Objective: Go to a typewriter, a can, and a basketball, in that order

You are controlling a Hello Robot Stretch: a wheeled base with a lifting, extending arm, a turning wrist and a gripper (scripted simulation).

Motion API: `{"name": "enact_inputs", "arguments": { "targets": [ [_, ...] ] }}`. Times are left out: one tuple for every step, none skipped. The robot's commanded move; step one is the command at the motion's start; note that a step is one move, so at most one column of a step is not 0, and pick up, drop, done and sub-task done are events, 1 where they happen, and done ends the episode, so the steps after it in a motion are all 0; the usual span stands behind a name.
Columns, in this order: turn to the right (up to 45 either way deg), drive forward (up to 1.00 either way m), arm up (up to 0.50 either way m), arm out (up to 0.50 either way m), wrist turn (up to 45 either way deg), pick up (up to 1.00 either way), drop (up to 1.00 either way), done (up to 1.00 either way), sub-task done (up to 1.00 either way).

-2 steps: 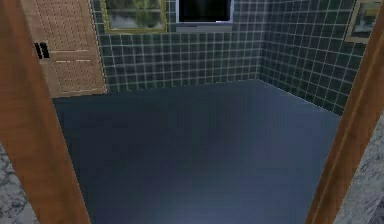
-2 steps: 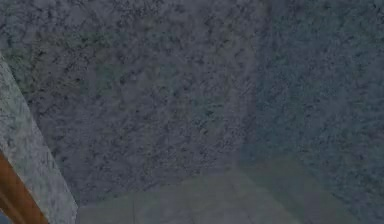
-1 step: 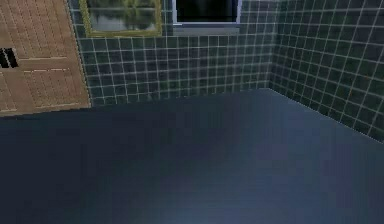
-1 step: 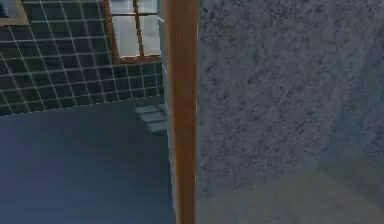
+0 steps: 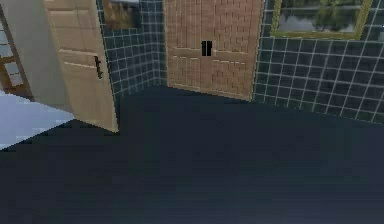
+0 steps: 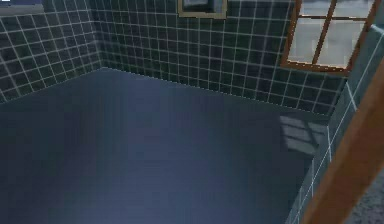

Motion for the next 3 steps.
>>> {"name": "enact_inputs", "arguments": {
  "targets": [
    [-15.0,0.00,0.00,0.00,0.0,0.00,0.00,0.00,0.00],
    [0.0,0.30,0.00,0.00,0.0,0.00,0.00,0.00,0.00],
    [-42.0,0.00,0.00,0.00,0.0,0.00,0.00,0.00,0.00]
  ]
}}
